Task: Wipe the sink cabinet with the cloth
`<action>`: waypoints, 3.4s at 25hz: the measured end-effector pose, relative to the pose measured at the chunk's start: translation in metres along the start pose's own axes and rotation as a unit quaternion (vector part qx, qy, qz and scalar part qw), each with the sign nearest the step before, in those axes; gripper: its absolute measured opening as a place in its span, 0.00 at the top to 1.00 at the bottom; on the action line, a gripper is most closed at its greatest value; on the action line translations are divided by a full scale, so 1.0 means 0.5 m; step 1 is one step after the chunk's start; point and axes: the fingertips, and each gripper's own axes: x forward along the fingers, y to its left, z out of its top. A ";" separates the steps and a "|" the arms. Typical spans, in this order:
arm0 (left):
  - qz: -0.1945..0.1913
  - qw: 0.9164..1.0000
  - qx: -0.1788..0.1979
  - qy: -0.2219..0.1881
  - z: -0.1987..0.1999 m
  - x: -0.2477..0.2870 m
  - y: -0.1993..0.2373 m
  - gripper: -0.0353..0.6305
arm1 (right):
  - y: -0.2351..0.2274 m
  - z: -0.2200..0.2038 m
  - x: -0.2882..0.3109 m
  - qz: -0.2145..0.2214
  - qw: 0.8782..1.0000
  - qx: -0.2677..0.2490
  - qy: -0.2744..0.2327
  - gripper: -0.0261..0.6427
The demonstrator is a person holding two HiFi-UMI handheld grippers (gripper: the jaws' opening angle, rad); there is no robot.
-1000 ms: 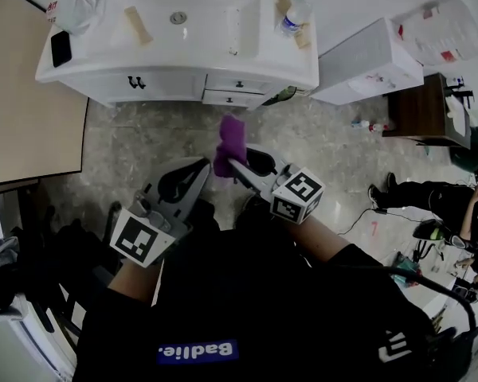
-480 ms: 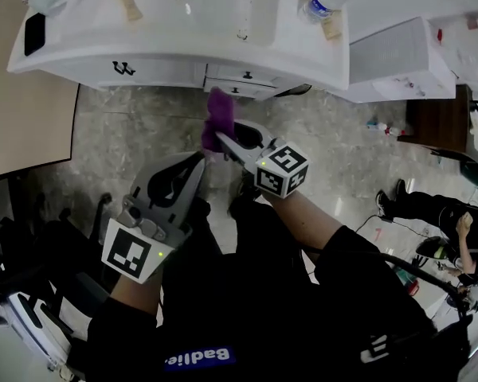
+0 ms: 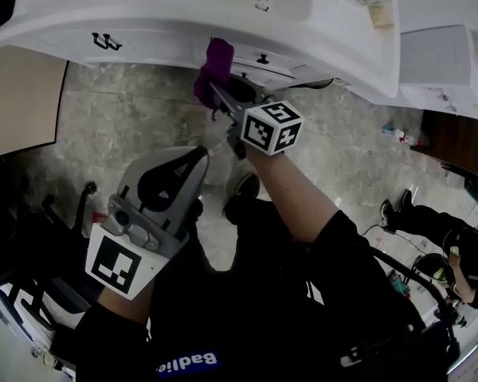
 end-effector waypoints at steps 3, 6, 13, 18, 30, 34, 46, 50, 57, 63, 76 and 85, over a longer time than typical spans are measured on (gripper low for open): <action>0.000 1.000 0.001 -0.004 -0.037 0.019 0.013 0.94 | -0.038 -0.009 0.032 0.000 1.000 0.003 -0.010 0.79; -0.005 1.000 0.004 -0.008 -0.066 0.045 0.020 0.94 | -0.069 -0.008 0.057 -0.001 1.000 0.002 -0.023 0.79; -0.025 1.000 -0.008 -0.001 -0.110 0.093 -0.004 0.94 | -0.162 0.029 0.005 -0.031 0.994 0.062 -0.082 0.80; -0.050 0.998 -0.022 0.008 -0.115 0.119 -0.044 0.94 | -0.243 0.061 -0.109 -0.074 0.987 0.089 -0.116 0.80; -0.085 0.996 -0.035 0.021 -0.126 0.142 -0.108 0.94 | -0.392 0.093 -0.345 -0.181 0.963 0.087 -0.177 0.80; -0.091 0.995 -0.038 0.022 -0.125 0.141 -0.126 0.94 | -0.367 0.053 -0.321 -0.174 0.966 0.093 -0.168 0.80; -0.065 0.997 -0.042 0.025 -0.127 0.096 -0.079 0.94 | -0.152 -0.099 0.055 -0.024 0.999 0.026 0.000 0.80; -0.049 0.997 -0.043 0.030 -0.130 0.076 -0.054 0.94 | -0.190 -0.118 0.106 -0.041 0.998 0.055 0.015 0.80; -0.055 0.997 -0.039 0.040 -0.133 0.086 -0.037 0.94 | -0.307 -0.110 0.036 -0.092 0.988 0.124 -0.026 0.80; -0.074 0.995 -0.035 0.050 -0.139 0.118 -0.060 0.94 | -0.405 -0.108 -0.103 -0.140 0.980 0.129 -0.053 0.80; -0.089 0.993 -0.044 0.067 -0.140 0.151 -0.106 0.94 | -0.523 -0.072 -0.370 -0.225 0.964 0.115 -0.083 0.80; -0.049 0.995 -0.053 0.065 -0.147 0.098 -0.048 0.94 | -0.271 -0.187 -0.034 -0.056 0.997 0.052 0.032 0.81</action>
